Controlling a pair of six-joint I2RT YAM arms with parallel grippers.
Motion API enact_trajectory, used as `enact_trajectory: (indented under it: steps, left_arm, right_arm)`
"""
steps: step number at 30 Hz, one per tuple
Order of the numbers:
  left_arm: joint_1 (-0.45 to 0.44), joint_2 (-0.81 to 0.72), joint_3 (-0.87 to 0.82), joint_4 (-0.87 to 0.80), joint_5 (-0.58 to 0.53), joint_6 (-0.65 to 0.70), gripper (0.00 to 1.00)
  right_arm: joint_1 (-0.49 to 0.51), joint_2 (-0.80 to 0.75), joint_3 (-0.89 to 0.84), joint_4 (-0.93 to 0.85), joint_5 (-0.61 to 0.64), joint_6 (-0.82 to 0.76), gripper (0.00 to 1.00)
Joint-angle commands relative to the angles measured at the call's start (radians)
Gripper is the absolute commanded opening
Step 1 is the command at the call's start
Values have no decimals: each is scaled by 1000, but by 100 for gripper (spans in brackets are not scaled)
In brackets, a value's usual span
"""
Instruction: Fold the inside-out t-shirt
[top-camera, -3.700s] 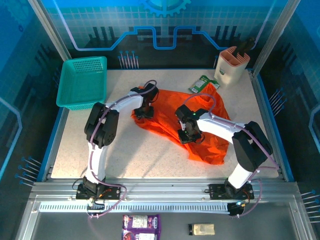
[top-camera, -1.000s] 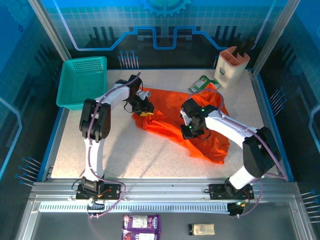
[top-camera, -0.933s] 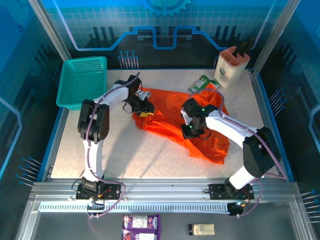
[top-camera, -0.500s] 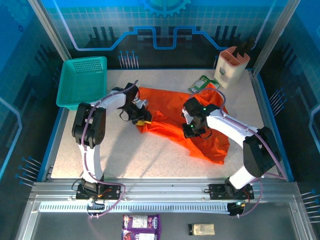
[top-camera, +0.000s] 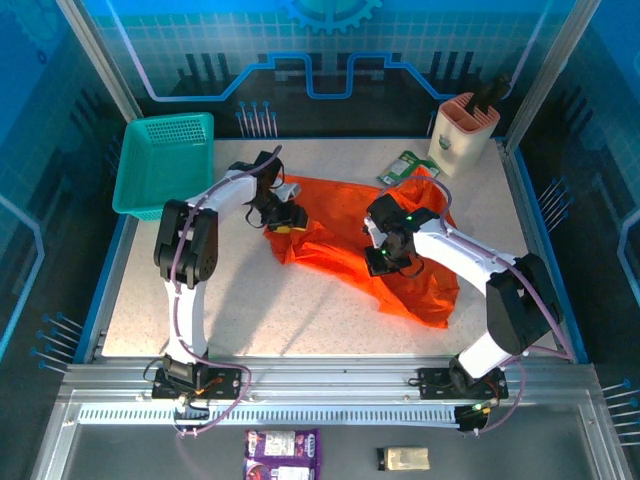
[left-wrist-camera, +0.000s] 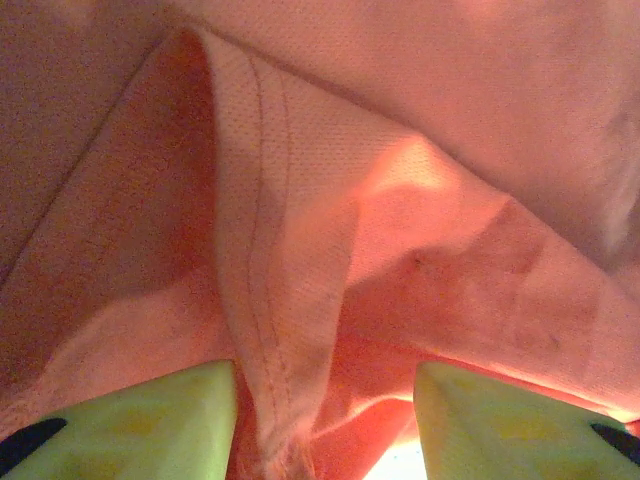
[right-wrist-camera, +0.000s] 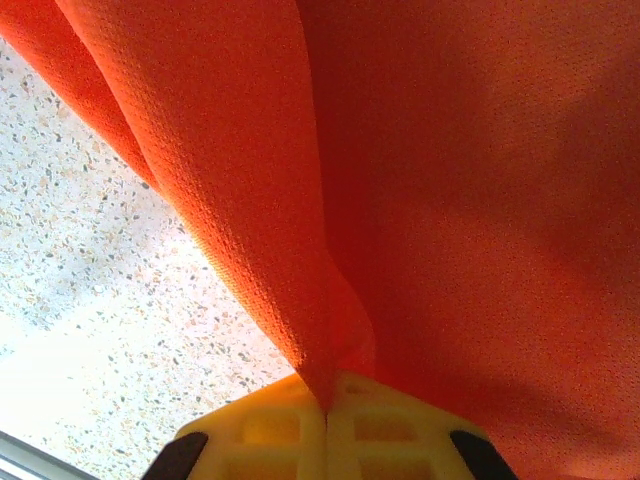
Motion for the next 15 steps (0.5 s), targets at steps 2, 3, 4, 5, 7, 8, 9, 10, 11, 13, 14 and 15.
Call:
enact_trajectory:
  steps: [2, 3, 4, 5, 7, 8, 9, 10, 11, 13, 14, 15]
  left_arm:
    - [-6, 31, 26, -54, 14, 13, 50]
    - [-6, 30, 21, -55, 17, 13, 50]
    - [-6, 27, 12, -51, 27, 11, 49]
    - [-6, 25, 4, -48, 41, 11, 48]
    - [-7, 15, -16, -31, 79, 10, 39]
    - [-7, 4, -30, -15, 90, 3, 31]
    - [-7, -11, -44, 2, 84, -5, 20]
    - [-6, -33, -56, 10, 57, -16, 11]
    - [-6, -60, -69, 15, 34, -25, 7]
    - [5, -141, -111, 30, 0, -43, 3]
    - [13, -184, -133, 34, -8, -53, 1]
    - [30, -239, -160, 35, -20, -63, 0]
  right_arm:
    - [-13, 3, 27, -10, -5, -11, 0]
    - [-12, 0, 25, -10, -4, -10, 0]
    - [-12, -2, 23, -9, -4, -10, 0]
    - [-12, -2, 21, -10, -3, -10, 0]
    - [-13, -5, 20, -9, 8, -11, 0]
    - [-13, -4, 24, -11, 17, -13, 0]
    - [-12, -4, 28, -15, 27, -14, 0]
    - [-12, -1, 38, -21, 41, -18, 0]
    - [-12, 1, 50, -26, 53, -21, 0]
    - [-14, 9, 90, -32, 77, -34, 0]
    - [-14, 19, 114, -34, 89, -40, 0]
    - [-15, 35, 147, -41, 101, -48, 0]
